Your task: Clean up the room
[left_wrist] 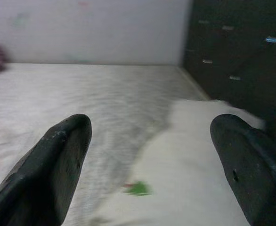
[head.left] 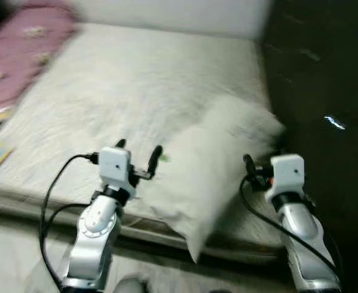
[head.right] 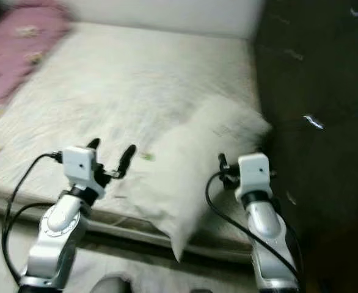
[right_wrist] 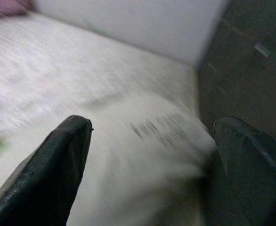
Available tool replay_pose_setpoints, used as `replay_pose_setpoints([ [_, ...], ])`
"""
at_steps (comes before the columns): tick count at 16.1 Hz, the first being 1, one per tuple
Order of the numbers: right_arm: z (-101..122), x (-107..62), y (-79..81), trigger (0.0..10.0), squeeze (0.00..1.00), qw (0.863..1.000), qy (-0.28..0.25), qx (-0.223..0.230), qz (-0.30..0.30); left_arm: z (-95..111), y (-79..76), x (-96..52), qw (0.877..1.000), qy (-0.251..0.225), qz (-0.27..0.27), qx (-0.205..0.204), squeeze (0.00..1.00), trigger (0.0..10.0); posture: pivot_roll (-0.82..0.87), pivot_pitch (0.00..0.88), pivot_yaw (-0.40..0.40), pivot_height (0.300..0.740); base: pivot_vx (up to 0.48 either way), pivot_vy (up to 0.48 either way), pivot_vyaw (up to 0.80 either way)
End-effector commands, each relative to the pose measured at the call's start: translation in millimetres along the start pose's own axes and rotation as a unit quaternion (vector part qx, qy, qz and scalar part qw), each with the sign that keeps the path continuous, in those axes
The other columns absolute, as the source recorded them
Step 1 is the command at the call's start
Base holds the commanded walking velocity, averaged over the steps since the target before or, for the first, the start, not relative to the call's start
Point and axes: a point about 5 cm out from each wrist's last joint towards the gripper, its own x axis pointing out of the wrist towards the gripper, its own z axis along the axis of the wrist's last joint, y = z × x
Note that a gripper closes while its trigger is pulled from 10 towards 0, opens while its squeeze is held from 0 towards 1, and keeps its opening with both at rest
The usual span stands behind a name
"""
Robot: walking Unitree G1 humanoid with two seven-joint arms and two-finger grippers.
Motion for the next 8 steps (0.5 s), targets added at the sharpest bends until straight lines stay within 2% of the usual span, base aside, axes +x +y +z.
replay_pose_setpoints([
  [1,1.5,-0.5,9.2,10.0,0.00,1.000,-0.005,0.007,0.015,-5.0,7.9,-4.1,1.000,0.013,0.012,0.002,0.00,10.0,-0.05,0.073,-0.012,0.740,0.356,0.000,0.00],
  [3,1.1,-0.2,8.9,10.0,0.00,1.000,-0.005,0.007,0.015,-5.4,7.7,-4.0,1.000,0.013,0.013,0.001,0.00,10.0,-0.04,0.071,-0.013,0.740,0.334,0.000,0.00],
  [6,0.0,-0.5,7.9,10.0,0.00,1.000,-0.004,0.008,0.016,-8.5,9.6,-4.3,0.999,0.025,0.027,-0.001,0.00,10.0,-0.04,0.068,-0.016,0.740,0.000,0.000,0.00],
  [8,-0.8,-1.1,8.9,10.0,0.00,1.000,-0.002,0.009,0.019,-11.6,11.1,-5.7,0.999,0.034,0.038,-0.001,0.00,10.0,-0.04,0.067,-0.015,0.740,0.000,0.000,-0.62],
])
